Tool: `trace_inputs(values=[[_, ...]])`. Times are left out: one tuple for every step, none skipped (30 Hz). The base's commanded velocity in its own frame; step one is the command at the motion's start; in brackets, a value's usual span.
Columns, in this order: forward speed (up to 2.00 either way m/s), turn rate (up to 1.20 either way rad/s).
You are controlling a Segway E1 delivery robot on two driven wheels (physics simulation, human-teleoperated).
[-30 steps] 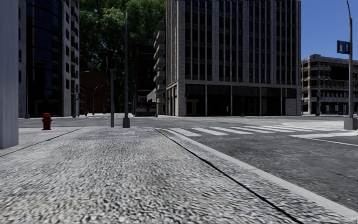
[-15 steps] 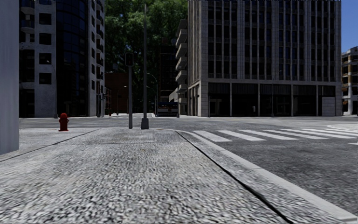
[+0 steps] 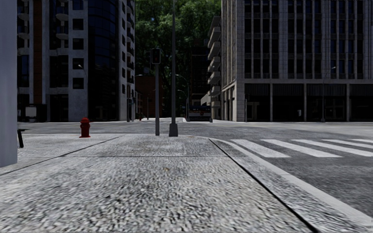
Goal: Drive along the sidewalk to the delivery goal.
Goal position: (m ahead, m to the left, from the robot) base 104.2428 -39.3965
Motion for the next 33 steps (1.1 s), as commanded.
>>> trace_inputs(values=[[2.0,0.09],[2.0,0.0],[2.0,0.0],[2.0,0.0],[2.0,0.0],[2.0,0.0],[2.0,0.0],[2.0,0.0],[2.0,0.0],[2.0,0.0],[2.0,0.0],[2.0,0.0],[2.0,0.0],[2.0,0.0],[2.0,0.0],[2.0,0.0],[2.0,0.0],[2.0,0.0],[2.0,0.0],[2.0,0.0],[2.0,-0.21],[2.0,-0.4],[2.0,-0.4],[2.0,-0.54],[2.0,-0.61],[2.0,-0.64],[2.0,-0.64],[2.0,-0.65],[2.0,-0.65],[2.0,-0.65],[2.0,-0.65],[2.0,-0.65],[2.0,-0.65]])
